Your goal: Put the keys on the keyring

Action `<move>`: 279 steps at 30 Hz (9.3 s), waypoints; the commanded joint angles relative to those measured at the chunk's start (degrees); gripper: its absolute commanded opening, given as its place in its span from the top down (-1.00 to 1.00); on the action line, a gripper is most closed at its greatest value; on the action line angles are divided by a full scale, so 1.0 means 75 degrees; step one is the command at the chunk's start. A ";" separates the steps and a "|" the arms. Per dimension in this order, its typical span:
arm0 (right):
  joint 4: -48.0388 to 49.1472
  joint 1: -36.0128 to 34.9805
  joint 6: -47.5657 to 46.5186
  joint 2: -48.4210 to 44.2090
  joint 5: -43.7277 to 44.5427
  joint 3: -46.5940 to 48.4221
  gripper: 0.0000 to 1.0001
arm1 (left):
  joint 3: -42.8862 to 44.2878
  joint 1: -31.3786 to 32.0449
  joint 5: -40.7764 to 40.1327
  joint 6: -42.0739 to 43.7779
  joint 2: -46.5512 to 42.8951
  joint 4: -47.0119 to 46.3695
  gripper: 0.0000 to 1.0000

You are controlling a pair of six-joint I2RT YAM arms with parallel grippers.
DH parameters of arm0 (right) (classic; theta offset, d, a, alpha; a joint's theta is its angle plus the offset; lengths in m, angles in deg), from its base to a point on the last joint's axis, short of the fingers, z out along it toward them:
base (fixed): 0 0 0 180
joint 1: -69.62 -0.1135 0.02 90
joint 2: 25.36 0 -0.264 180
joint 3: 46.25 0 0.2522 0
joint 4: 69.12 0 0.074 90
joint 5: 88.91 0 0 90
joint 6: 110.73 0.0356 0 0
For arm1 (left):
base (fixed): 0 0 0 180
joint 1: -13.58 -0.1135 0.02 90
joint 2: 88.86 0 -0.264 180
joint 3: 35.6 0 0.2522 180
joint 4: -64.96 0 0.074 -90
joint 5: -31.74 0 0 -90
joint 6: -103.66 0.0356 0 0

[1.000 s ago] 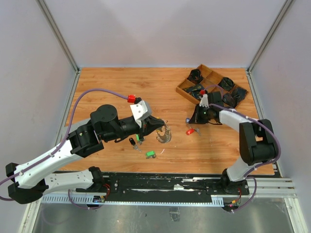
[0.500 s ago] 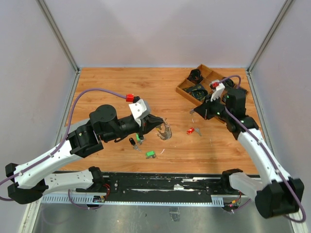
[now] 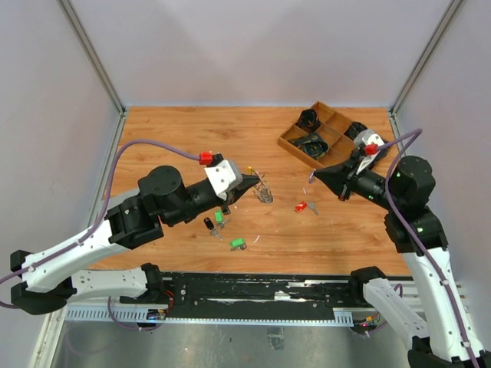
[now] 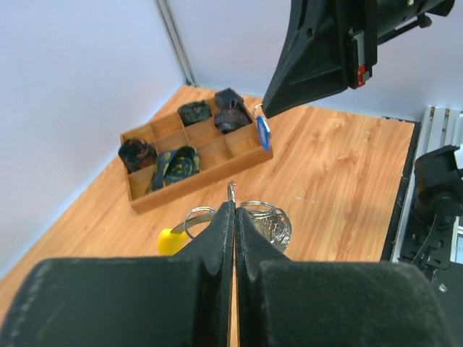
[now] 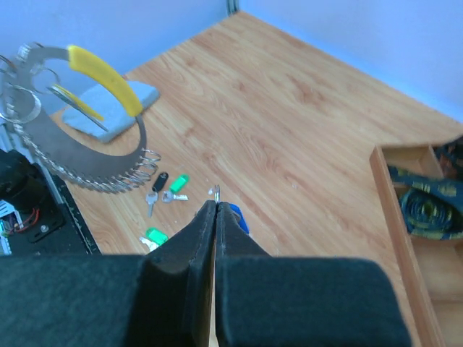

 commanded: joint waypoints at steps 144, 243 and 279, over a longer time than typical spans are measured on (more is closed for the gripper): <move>-0.1604 -0.2740 -0.0341 0.1053 -0.0459 0.3028 0.99 | 0.0528 0.3962 -0.4802 0.4250 0.1453 -0.3052 0.99; -0.0596 -0.3508 -0.0478 0.1546 -0.3520 0.3044 0.72 | -0.0461 0.3937 -0.2441 0.0511 -0.0262 -0.2769 0.99; -0.7407 -0.6662 -0.3716 0.3105 0.3641 0.6689 0.99 | -0.0431 0.3273 -0.2720 -0.0525 -0.0154 -0.1766 -0.07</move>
